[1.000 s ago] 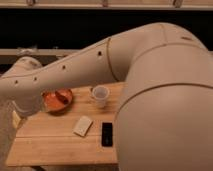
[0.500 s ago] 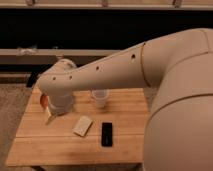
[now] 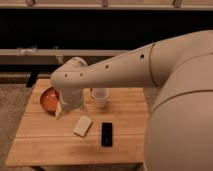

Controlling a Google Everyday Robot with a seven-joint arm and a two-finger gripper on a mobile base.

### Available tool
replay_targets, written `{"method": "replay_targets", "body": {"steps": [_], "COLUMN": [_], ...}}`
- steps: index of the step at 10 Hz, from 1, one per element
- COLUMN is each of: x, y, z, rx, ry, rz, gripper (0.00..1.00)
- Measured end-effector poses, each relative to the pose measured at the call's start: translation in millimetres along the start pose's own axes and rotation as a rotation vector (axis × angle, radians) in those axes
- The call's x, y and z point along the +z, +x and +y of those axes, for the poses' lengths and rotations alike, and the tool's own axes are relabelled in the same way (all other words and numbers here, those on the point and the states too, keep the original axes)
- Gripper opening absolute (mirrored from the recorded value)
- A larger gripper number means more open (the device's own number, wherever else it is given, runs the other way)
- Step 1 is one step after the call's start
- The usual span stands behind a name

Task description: Move the arm in a circular motion

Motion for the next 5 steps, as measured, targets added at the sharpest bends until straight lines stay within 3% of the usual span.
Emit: {"method": "replay_targets", "body": {"steps": [5], "x": [0.6], "y": [0.0], "z": [1.3], "rx": [-0.002], "ry": [-0.001], "rz": [0.001], "gripper": [0.8]}}
